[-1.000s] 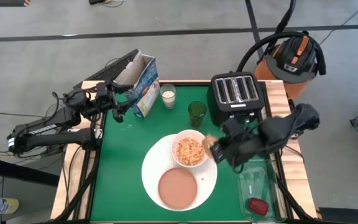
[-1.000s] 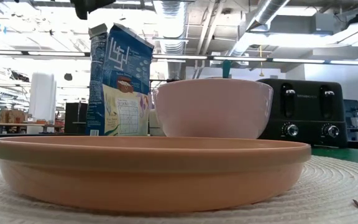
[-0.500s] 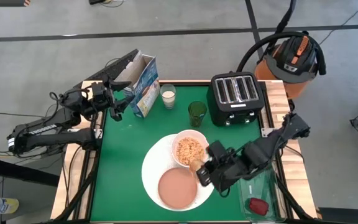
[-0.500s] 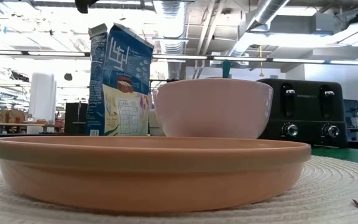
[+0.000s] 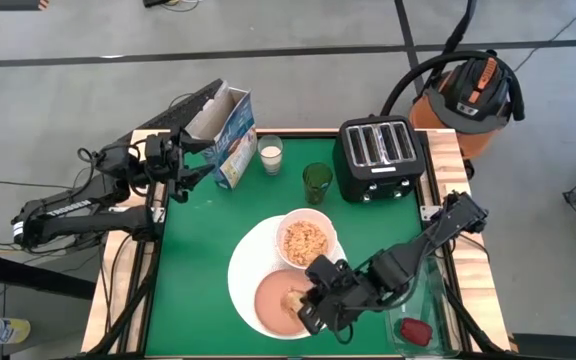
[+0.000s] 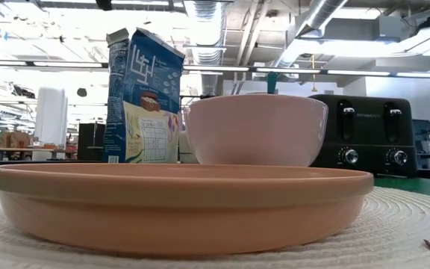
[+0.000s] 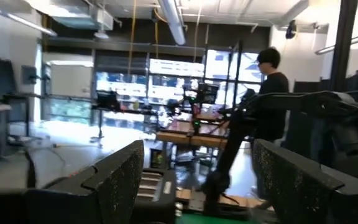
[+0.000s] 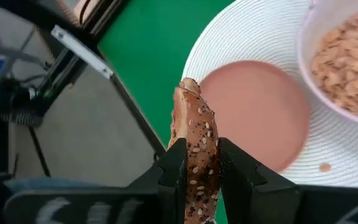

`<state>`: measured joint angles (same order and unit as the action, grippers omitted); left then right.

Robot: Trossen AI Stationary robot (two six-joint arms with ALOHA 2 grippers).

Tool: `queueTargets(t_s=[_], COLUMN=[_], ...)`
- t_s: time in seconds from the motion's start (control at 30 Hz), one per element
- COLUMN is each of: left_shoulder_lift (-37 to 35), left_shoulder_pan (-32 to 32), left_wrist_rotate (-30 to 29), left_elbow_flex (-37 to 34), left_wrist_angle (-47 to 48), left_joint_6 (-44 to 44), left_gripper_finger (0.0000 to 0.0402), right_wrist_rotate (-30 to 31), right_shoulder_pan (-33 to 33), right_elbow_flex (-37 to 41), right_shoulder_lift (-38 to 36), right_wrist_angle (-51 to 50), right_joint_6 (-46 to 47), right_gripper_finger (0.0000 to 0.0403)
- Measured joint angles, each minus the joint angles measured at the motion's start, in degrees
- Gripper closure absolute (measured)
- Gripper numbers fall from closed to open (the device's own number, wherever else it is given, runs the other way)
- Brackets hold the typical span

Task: Arrange a breakfast setting
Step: Put the toasted bagel from the toaster into the orange plate

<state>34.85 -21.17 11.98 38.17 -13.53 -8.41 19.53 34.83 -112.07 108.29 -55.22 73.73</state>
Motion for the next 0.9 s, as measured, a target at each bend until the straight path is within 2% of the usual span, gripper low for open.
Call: queueTargets(t_s=[0.17, 0.37, 0.5, 0.63, 0.9], left_shoulder_lift=[0.0, 0.0, 0.0, 0.0, 0.0], left_shoulder_pan=[0.0, 0.0, 0.0, 0.0, 0.0], left_wrist_rotate=[3.9, 8.3, 8.8, 8.8, 9.7], left_elbow_flex=[0.0, 0.0, 0.0, 0.0, 0.0], left_wrist_angle=[-0.2, -0.1, -0.1, -0.2, 0.3], left_joint_6=[-4.2, -8.8, -9.4, -10.5, -11.1], left_gripper_finger=[0.0113, 0.0113, 0.0113, 0.0113, 0.0113], right_wrist_rotate=[1.3, 1.2, 0.8, 0.0, -1.8], right_shoulder_pan=[1.0, 0.2, -0.3, -0.5, 0.3], right_elbow_flex=[0.0, 0.0, 0.0, 0.0, -0.1], right_shoulder_lift=[2.5, 8.7, 13.2, 16.4, 19.5], right_wrist_angle=[0.2, 2.9, 5.8, 6.3, 5.3], right_joint_6=[0.3, 4.8, 10.1, 20.3, 22.0], right_gripper_finger=[0.0315, 0.0315, 0.0315, 0.0315, 0.0315])
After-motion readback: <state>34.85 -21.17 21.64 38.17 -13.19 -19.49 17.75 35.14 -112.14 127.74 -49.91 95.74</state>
